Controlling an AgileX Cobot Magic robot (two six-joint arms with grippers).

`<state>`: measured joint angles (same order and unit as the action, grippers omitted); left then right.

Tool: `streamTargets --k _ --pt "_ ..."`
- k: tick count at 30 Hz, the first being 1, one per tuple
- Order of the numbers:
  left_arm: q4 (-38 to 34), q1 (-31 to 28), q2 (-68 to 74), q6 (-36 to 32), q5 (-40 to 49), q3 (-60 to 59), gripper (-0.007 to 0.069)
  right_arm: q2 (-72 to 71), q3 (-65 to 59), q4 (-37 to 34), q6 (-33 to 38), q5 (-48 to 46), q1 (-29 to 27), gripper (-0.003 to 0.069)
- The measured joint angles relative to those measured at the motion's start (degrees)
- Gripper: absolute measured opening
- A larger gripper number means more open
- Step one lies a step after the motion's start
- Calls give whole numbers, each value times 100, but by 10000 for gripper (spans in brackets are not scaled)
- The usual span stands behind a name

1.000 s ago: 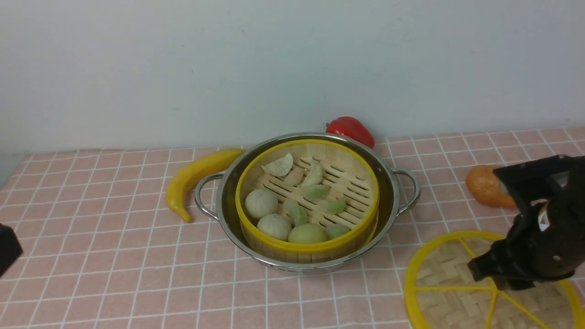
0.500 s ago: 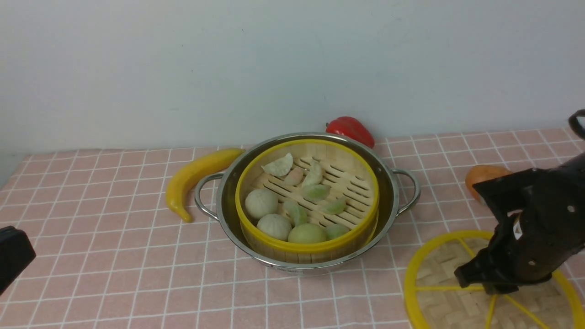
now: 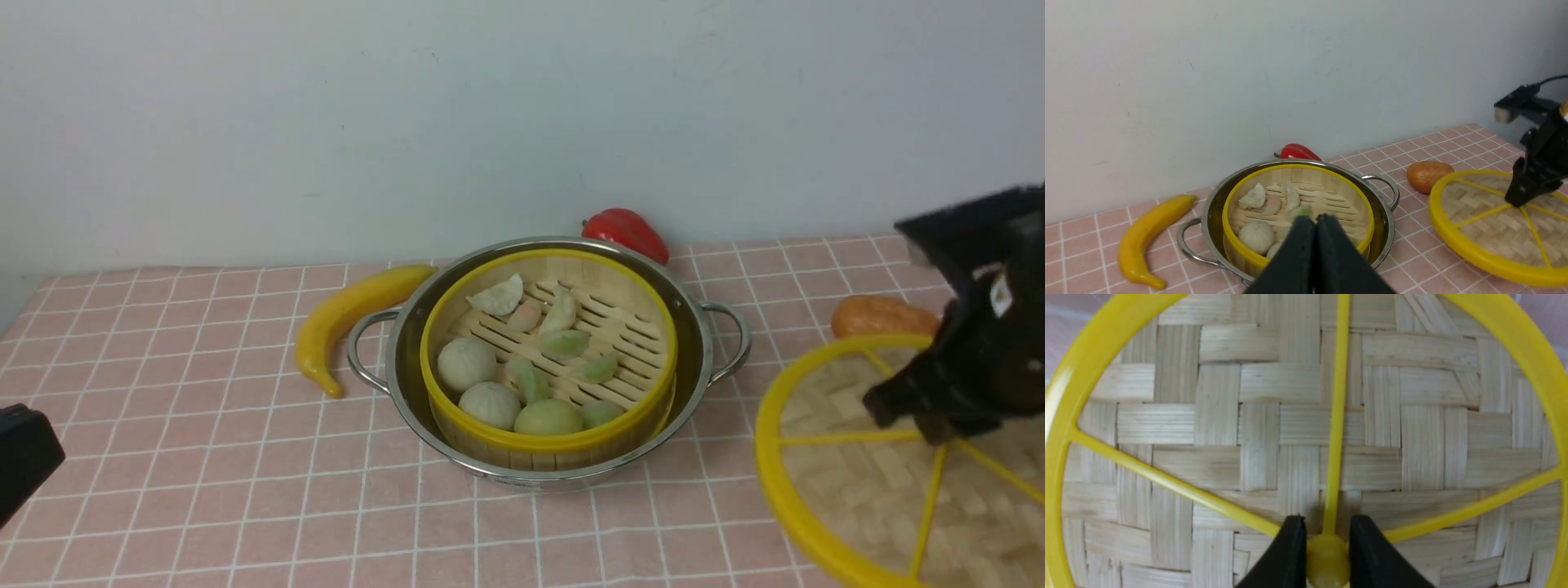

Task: Place the steamer in the pot on the pink tablecloth, and put the lid on the steamer.
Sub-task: 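Place the bamboo steamer lid onto the steamer basket in the pot with the right gripper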

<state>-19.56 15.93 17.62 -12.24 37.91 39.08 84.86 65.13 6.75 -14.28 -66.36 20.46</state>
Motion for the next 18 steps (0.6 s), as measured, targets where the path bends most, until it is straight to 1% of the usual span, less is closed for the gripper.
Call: streamTargets --k 2,5,6,7,9,12,13,16,17,18 --pt "0 0 0 0 12 0 -8 95 636 -219 225 -121 13 148" --pt "0 0 0 0 21 0 -8 835 1941 -454 395 -350 286 148" --pt "0 0 0 0 21 0 -8 892 2017 -454 402 -357 308 148" --pt "8 0 0 0 21 0 -8 1316 2563 -460 414 -396 472 148" --pt "21 0 0 0 21 0 -8 1771 3123 -454 419 -408 645 148" --pt "63 0 0 -4 21 0 -8 2857 4496 -403 425 -402 1048 148" --pt "63 0 0 -4 21 0 -8 2908 4564 -403 425 -402 1067 148" --pt "64 0 0 -11 21 0 -8 3619 5507 -403 425 -392 1329 148" --pt "64 0 0 -11 21 0 -8 3648 5507 -403 425 -392 1338 148" --pt "70 0 0 -21 21 0 -8 3833 5772 -408 425 -392 1407 148"
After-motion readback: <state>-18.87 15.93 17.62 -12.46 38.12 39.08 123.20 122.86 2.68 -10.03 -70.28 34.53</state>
